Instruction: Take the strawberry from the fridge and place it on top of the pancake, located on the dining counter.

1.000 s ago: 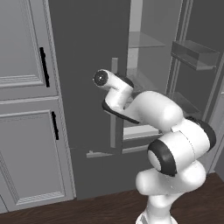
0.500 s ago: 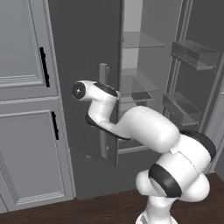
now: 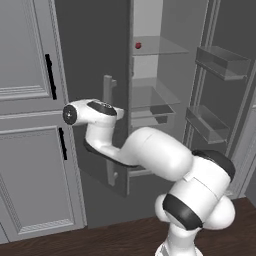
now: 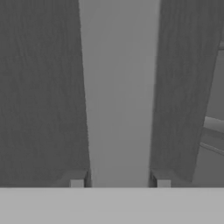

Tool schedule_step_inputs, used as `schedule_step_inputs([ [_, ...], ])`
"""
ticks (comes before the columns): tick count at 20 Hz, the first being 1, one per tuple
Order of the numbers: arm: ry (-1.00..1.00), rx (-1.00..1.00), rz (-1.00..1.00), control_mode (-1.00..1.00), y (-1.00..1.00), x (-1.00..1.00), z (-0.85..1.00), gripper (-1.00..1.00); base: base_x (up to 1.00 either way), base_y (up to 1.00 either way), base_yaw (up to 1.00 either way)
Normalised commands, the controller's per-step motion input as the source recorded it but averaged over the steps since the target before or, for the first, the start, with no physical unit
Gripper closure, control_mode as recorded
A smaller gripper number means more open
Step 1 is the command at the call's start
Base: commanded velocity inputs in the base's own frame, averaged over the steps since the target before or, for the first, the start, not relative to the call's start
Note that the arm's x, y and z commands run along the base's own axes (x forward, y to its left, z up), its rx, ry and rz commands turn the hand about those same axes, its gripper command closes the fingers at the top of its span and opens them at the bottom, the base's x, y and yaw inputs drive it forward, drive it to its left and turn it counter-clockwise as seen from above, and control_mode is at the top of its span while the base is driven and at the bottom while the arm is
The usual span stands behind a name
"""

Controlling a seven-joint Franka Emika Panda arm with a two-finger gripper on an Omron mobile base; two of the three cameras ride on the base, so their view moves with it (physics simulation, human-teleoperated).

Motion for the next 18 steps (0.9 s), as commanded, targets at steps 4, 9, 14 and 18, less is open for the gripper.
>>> schedule_step_inputs([
  [4,-0.03,-0.07,-0.03,-1.00,0.69,0.00,0.00,-1.00,0.00,0.00,0.00],
  [9,0.00,-0.01,-0.03,-1.00,0.21,-0.03,-0.20,-1.00,0.00,0.00,0.00],
  [14,0.00,0.10,-0.01,-1.00,0.04,-0.46,0.05,-1.00,0.00,0.00,0.00],
  [18,0.00,0.18,-0.01,-1.00,-0.01,-0.75,0.24,-1.00,0.00,0.00,0.00],
])
